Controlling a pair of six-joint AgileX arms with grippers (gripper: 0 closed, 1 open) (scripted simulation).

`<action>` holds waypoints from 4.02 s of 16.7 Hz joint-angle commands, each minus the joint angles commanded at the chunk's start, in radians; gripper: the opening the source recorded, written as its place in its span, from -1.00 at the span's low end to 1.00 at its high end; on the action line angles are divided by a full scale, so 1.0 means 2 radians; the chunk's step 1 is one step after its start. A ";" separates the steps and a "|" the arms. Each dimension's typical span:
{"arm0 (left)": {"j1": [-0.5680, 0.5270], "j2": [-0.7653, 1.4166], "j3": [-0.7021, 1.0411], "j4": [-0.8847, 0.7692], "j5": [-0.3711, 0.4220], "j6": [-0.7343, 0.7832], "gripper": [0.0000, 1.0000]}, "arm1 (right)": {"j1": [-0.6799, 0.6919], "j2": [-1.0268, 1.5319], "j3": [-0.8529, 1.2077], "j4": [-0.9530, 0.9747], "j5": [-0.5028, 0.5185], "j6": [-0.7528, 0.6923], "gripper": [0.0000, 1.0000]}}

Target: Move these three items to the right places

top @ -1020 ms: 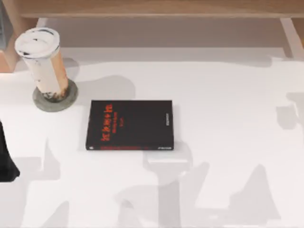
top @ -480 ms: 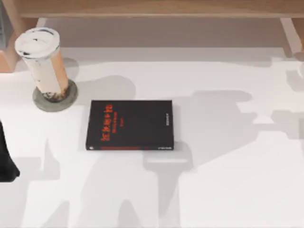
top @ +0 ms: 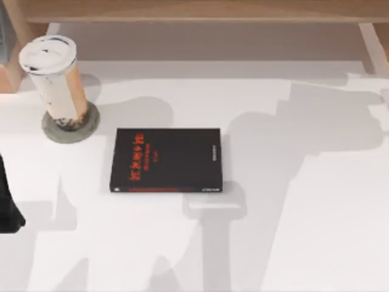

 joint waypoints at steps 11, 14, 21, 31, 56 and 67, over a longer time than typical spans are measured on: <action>0.000 0.000 0.000 0.000 0.000 0.000 1.00 | 0.000 0.015 -0.024 0.029 0.000 0.000 1.00; 0.000 0.000 0.000 0.000 0.000 0.000 1.00 | -0.001 0.017 -0.079 0.088 0.000 -0.001 1.00; 0.000 0.000 0.000 0.000 0.000 0.000 1.00 | -0.001 0.019 -0.097 0.106 0.000 -0.001 0.85; 0.000 0.000 0.000 0.000 0.000 0.000 1.00 | -0.001 0.019 -0.097 0.106 0.000 -0.001 -0.66; 0.000 0.000 0.000 0.000 0.000 0.000 1.00 | 0.023 -0.003 -0.064 0.054 0.016 0.013 -1.00; 0.000 0.000 0.000 0.000 0.000 0.000 1.00 | 0.267 -0.193 -0.199 0.231 0.155 0.120 -1.00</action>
